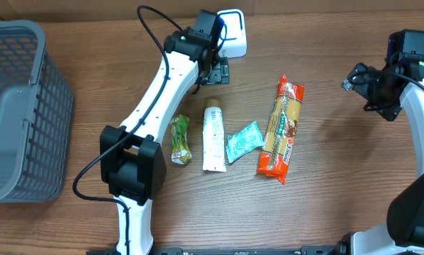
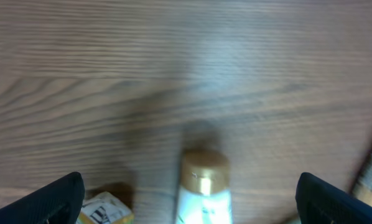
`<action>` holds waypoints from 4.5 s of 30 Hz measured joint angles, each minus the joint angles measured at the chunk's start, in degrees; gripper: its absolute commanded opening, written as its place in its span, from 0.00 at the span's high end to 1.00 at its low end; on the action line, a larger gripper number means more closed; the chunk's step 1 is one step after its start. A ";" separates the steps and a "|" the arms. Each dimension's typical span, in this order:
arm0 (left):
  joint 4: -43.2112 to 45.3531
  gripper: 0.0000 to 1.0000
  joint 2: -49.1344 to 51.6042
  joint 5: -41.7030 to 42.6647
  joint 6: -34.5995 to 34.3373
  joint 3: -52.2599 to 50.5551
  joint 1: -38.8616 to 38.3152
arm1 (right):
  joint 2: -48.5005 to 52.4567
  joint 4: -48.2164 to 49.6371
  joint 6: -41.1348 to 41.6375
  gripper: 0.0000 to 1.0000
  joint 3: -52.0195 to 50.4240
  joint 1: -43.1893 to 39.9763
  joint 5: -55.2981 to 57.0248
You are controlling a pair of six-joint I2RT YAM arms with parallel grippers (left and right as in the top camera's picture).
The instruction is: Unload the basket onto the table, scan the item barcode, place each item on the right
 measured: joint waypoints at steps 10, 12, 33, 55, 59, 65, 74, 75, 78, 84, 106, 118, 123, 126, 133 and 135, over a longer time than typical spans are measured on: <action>-15.54 0.00 0.02 8.72 8.02 18.84 2.54 | 0.00 -2.32 -0.26 0.00 0.00 1.51 -1.75; -19.61 0.00 -0.02 8.87 6.93 23.65 6.12 | 0.00 -2.54 -0.66 0.00 0.00 4.11 -1.79; -33.38 0.00 -0.22 8.61 5.25 29.70 23.10 | 11.78 2.16 5.66 0.34 0.00 30.56 1.07; -28.98 0.00 -0.22 8.66 5.25 29.70 23.10 | 17.81 1.60 7.91 0.53 -3.52 33.92 13.53; -28.98 0.01 -0.22 8.66 5.25 29.70 23.10 | 17.79 0.94 7.89 0.54 -3.80 33.94 13.81; -28.98 0.00 -0.22 8.63 5.25 29.70 23.10 | 17.40 -2.51 7.45 0.96 -2.64 33.79 12.11; -28.98 0.00 -0.22 8.66 5.25 29.70 23.10 | 17.88 -9.90 -0.09 0.96 2.99 33.66 6.23; -28.98 0.01 -0.22 8.66 5.25 29.70 23.10 | 17.81 -10.01 -1.84 0.96 3.85 33.40 3.89; -29.00 0.00 -0.22 8.66 5.25 29.70 23.10 | 15.98 -7.58 -8.04 0.96 4.79 32.46 -6.34; -28.98 0.00 -0.22 8.63 5.25 29.70 23.10 | 9.90 -6.19 -18.53 0.96 4.63 27.52 -23.08; -29.00 0.00 -0.22 8.66 5.25 29.70 23.10 | 9.01 11.23 -26.99 0.48 -20.04 -1.77 -44.11; -28.98 0.00 -0.22 8.66 5.25 29.70 23.10 | 8.46 -1.66 -29.64 0.14 -7.21 9.38 -37.29; -29.00 0.00 -0.22 8.66 5.25 29.70 23.10 | 8.46 0.70 -24.57 0.00 -9.25 19.21 -29.97; -29.00 0.00 -0.22 8.66 5.25 29.70 23.10 | 8.46 3.32 -19.82 0.00 -11.50 22.29 -22.51; -28.98 0.00 -0.22 8.66 5.25 29.70 23.10 | 8.46 7.56 -11.19 0.00 -18.29 27.04 -10.97; -28.98 0.00 -0.22 8.66 5.25 29.70 23.10 | 8.37 7.54 -9.94 0.01 -19.78 27.82 -9.51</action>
